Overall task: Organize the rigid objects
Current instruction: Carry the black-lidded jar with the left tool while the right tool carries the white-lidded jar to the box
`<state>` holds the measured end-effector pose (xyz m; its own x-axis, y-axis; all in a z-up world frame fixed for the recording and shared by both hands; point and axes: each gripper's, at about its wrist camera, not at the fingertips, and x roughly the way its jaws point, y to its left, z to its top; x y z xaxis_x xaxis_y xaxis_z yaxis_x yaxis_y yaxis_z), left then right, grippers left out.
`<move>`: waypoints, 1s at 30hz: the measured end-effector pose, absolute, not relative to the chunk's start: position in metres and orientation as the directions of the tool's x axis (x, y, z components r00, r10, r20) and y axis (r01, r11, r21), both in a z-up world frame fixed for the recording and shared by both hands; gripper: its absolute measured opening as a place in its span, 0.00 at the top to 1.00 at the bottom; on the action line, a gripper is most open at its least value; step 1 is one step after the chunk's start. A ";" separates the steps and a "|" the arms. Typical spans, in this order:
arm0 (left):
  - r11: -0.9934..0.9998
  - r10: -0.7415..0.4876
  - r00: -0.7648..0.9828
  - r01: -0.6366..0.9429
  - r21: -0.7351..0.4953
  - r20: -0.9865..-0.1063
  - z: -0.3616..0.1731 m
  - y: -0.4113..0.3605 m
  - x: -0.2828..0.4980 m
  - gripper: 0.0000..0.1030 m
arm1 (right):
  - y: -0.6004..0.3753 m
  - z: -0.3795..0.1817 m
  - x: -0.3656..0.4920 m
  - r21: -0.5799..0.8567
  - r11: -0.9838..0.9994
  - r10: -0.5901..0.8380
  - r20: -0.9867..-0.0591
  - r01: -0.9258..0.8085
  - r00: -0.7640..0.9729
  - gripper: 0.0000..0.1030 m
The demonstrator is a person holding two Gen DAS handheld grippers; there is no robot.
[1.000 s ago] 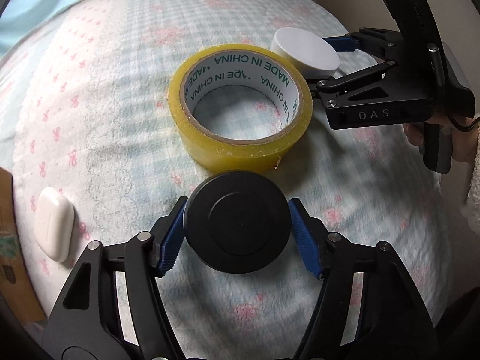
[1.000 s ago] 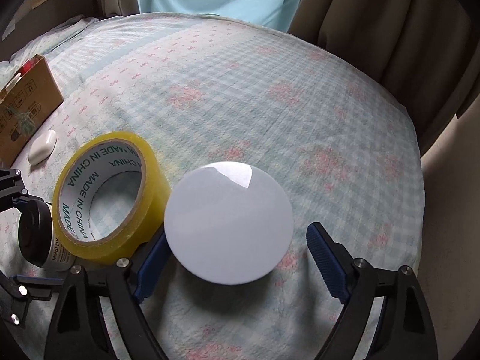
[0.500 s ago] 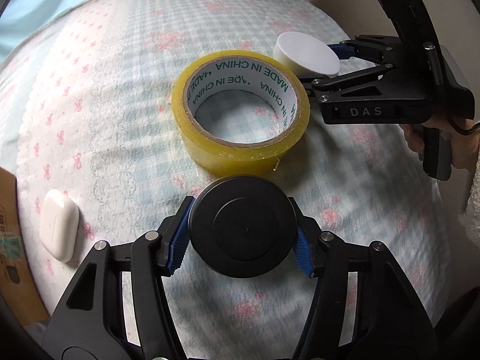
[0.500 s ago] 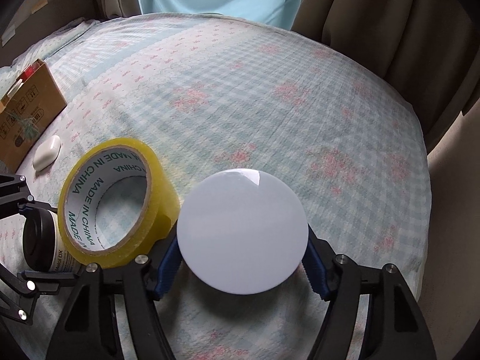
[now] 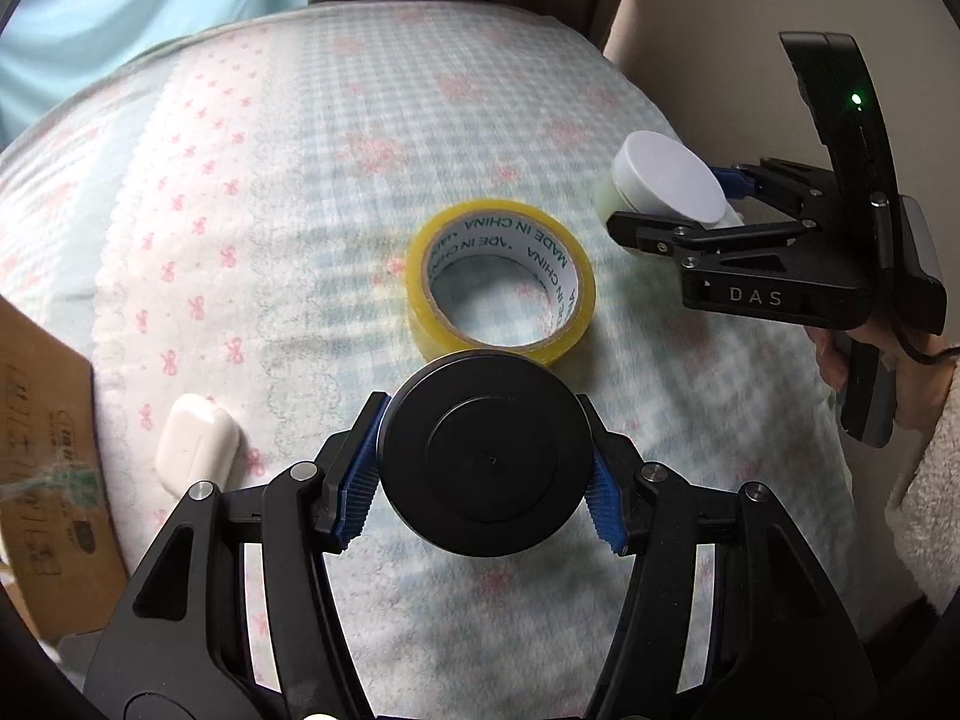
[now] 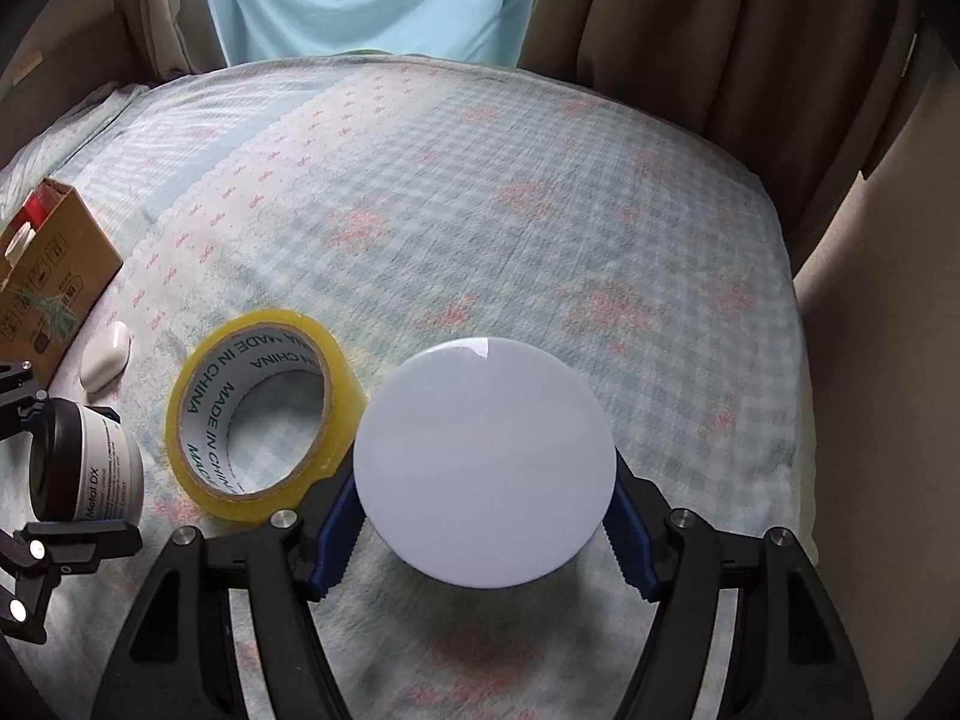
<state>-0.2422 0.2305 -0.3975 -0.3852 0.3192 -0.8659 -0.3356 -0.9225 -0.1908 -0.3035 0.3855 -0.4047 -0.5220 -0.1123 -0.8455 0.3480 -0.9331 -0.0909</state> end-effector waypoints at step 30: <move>-0.976 0.169 -0.542 0.023 -0.215 -0.823 -0.190 -0.064 -0.167 0.47 | 0.203 -0.162 -0.223 0.050 -0.962 -0.207 -0.774 0.268 -0.598 0.36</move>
